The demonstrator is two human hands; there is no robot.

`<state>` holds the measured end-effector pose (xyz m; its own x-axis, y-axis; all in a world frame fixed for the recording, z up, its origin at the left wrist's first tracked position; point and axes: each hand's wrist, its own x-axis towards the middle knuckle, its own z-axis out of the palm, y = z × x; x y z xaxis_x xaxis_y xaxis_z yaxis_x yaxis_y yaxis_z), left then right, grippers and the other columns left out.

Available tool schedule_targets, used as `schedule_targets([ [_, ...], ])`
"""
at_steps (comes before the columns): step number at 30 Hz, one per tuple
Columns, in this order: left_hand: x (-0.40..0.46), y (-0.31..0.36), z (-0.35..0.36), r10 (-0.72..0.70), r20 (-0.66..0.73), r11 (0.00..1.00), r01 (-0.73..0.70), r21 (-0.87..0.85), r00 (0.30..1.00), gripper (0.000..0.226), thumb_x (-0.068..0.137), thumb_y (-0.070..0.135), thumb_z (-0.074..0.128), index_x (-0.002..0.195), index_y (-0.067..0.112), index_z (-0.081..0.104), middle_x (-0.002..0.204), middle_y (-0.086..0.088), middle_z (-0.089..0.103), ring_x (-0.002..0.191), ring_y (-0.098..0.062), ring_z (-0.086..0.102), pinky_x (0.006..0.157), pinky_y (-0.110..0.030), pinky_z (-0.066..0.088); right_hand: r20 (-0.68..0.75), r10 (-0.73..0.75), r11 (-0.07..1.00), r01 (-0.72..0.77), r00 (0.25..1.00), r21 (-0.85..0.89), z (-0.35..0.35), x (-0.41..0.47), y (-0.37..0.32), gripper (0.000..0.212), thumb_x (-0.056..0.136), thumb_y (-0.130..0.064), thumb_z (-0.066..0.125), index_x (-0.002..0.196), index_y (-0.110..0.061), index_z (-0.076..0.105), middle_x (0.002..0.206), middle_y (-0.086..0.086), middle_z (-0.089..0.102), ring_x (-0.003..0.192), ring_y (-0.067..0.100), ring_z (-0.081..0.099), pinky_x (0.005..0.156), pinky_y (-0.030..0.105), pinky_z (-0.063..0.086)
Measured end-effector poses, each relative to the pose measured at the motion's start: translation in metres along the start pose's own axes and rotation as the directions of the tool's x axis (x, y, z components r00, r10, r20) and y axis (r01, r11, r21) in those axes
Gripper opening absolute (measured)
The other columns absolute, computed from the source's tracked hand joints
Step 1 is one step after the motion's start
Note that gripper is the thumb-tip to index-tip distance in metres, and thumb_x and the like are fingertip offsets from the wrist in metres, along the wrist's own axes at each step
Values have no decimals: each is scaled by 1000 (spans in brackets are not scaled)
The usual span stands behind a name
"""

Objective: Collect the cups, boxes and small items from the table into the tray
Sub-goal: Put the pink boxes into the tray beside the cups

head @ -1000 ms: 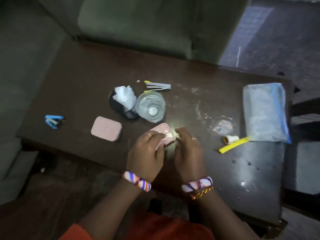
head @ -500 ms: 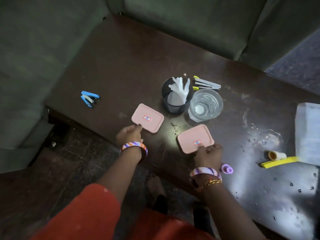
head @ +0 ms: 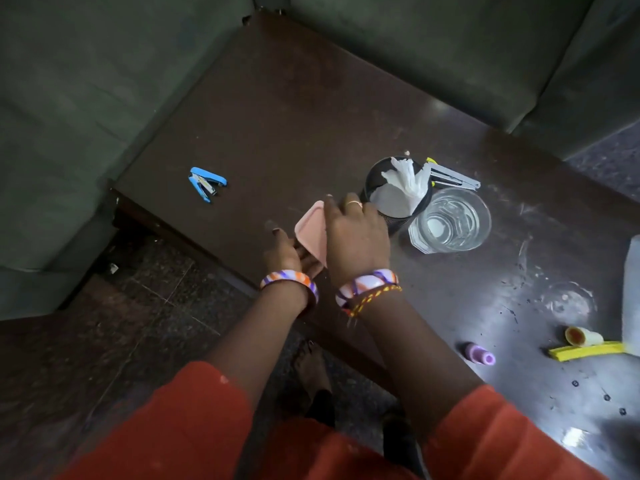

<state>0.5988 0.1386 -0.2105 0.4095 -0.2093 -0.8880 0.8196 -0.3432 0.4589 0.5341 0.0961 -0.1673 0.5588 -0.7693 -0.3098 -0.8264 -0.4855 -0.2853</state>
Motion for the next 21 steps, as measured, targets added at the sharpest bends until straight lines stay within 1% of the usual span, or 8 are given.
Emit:
schedule_targets([
  [2,-5,-4,1,15,38,987,-21,156,999,100,74,82,12,77,-8,55,115,-22,58,88,-30,60,82,-39,49,20,-7,998,8,1000,-58,6,7,-5,56,91,-14,43,143,-7,26,138,14,40,120,36,42,95,42,37],
  [3,-9,-5,1,55,38,969,-62,240,998,110,67,87,11,76,-14,55,122,-25,57,96,-32,59,89,-41,48,22,1,998,0,1000,-57,9,10,-7,53,93,-17,40,143,-6,26,138,14,41,120,36,42,95,42,37],
  [4,-9,-6,1,102,1,975,-100,198,995,103,77,78,19,87,-17,57,126,-26,56,101,-32,58,92,-40,47,29,17,999,-16,999,-44,13,12,-8,51,95,-22,38,142,-7,27,138,14,42,121,36,42,95,42,38],
  [6,-8,-5,5,194,-49,972,-186,146,980,53,94,38,40,114,-8,58,124,-25,59,102,-32,59,84,-34,47,66,67,998,-68,996,14,18,14,-12,50,95,-34,39,139,-11,31,136,13,45,123,35,42,94,44,39],
  [8,-7,-3,6,216,-51,965,-205,163,975,40,93,24,47,117,-7,57,118,-25,62,98,-33,60,78,-31,44,104,108,989,-117,989,91,19,13,-13,49,92,-39,43,134,-15,34,133,12,47,125,34,43,92,44,41],
  [12,-9,-7,-7,220,-53,966,-210,147,974,29,91,25,53,100,-1,63,91,-18,65,71,-25,60,67,-33,50,198,109,967,-151,974,208,14,4,-10,46,91,-31,45,133,-15,36,129,16,50,120,38,49,92,43,43],
  [16,-22,-23,-34,114,33,969,-118,216,993,27,88,35,54,75,12,62,83,-9,63,73,-22,60,65,-32,51,292,129,881,-245,948,405,19,-20,4,45,91,-18,42,136,-19,38,128,19,52,120,37,49,96,40,41],
  [21,-59,-45,-49,44,143,895,-102,435,989,19,86,29,59,80,11,62,77,-6,63,69,-17,60,45,-21,53,379,200,697,-403,903,593,12,-70,33,41,91,-10,45,132,-16,49,132,12,57,123,29,51,100,33,41],
])
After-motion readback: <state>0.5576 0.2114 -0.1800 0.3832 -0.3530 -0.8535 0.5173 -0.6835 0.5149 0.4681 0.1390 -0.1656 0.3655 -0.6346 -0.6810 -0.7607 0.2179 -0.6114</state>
